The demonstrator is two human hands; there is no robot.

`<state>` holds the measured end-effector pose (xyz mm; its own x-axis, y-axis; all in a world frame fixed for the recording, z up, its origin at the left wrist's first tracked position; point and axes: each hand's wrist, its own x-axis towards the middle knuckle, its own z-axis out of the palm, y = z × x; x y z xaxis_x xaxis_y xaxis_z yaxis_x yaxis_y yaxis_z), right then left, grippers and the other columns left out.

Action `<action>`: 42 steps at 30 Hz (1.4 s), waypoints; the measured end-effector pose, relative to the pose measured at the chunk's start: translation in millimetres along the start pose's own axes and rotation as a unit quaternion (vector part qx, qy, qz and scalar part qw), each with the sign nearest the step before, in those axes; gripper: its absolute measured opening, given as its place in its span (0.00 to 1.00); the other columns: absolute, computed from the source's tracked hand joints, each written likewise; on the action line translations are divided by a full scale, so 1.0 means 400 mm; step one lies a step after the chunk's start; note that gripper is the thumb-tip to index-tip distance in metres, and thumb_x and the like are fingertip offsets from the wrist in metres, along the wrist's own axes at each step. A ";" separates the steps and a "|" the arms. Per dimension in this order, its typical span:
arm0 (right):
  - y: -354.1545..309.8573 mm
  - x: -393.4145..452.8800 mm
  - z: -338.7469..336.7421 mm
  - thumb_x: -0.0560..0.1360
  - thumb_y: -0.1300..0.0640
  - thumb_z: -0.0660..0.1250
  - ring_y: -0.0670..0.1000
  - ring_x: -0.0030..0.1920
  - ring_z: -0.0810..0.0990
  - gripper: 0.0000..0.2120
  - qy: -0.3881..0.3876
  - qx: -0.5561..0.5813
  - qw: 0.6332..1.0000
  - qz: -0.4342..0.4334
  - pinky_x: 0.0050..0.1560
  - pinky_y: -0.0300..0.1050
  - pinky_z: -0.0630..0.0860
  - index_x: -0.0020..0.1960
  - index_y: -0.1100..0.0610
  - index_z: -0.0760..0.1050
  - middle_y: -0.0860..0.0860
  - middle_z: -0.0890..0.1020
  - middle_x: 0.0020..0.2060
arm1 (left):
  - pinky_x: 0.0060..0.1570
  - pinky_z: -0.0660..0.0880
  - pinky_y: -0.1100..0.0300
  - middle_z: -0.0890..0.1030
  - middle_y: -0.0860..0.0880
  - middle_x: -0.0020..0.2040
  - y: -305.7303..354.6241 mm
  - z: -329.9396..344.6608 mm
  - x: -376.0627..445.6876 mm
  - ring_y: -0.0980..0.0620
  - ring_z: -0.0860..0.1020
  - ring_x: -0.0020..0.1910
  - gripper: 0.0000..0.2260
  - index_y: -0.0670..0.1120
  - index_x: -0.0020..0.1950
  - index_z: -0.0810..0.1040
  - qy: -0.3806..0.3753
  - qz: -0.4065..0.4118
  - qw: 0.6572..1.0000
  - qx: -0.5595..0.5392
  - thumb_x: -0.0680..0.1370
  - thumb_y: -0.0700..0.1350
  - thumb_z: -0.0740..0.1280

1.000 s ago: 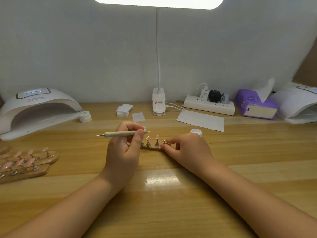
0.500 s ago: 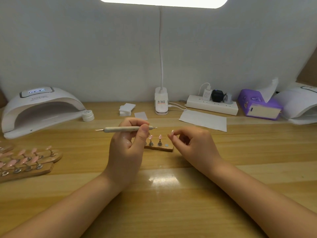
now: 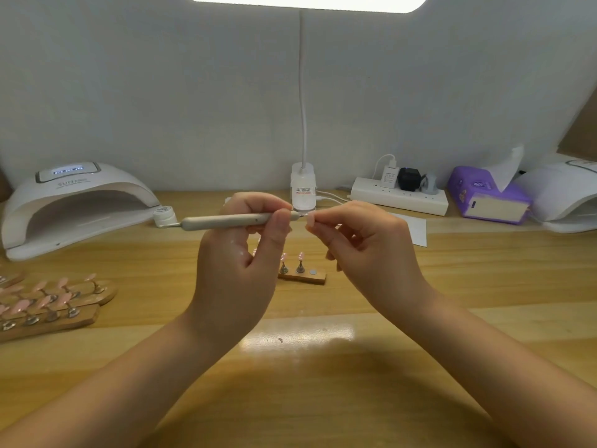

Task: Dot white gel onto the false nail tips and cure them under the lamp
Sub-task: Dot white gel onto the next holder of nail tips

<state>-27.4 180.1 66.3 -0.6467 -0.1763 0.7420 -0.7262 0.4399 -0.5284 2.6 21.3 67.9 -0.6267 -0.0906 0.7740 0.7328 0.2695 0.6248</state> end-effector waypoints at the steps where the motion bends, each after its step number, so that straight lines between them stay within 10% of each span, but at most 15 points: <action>1: -0.003 0.000 0.000 0.74 0.57 0.69 0.47 0.34 0.79 0.07 0.003 -0.005 1.000 -0.006 0.35 0.41 0.77 0.51 0.56 0.83 0.45 0.80 0.38 | 0.37 0.76 0.63 0.79 0.49 0.39 0.002 0.001 0.000 0.52 0.78 0.37 0.02 0.55 0.49 0.74 -0.001 0.006 1.000 0.000 0.78 0.49 0.63; 23: 0.002 -0.001 0.003 0.74 0.59 0.70 0.47 0.35 0.78 0.06 0.016 -0.030 0.999 -0.037 0.36 0.42 0.76 0.50 0.57 0.83 0.50 0.82 0.38 | 0.42 0.77 0.55 0.79 0.49 0.42 0.001 0.005 -0.002 0.49 0.78 0.41 0.02 0.56 0.48 0.73 -0.005 0.009 1.000 0.029 0.78 0.50 0.62; 42: 0.000 0.000 0.002 0.74 0.60 0.71 0.44 0.35 0.78 0.06 0.025 -0.030 0.999 -0.029 0.37 0.34 0.76 0.50 0.57 0.83 0.44 0.81 0.40 | 0.36 0.74 0.68 0.79 0.56 0.38 0.008 0.001 0.007 0.56 0.76 0.35 0.04 0.53 0.48 0.73 0.045 -0.016 0.997 -0.057 0.80 0.43 0.62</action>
<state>-27.6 179.6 66.0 -0.5900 -0.1593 0.7915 -0.7461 0.4822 -0.4591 2.9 22.2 72.1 -0.6273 -0.1851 0.7565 0.7415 0.1552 0.6528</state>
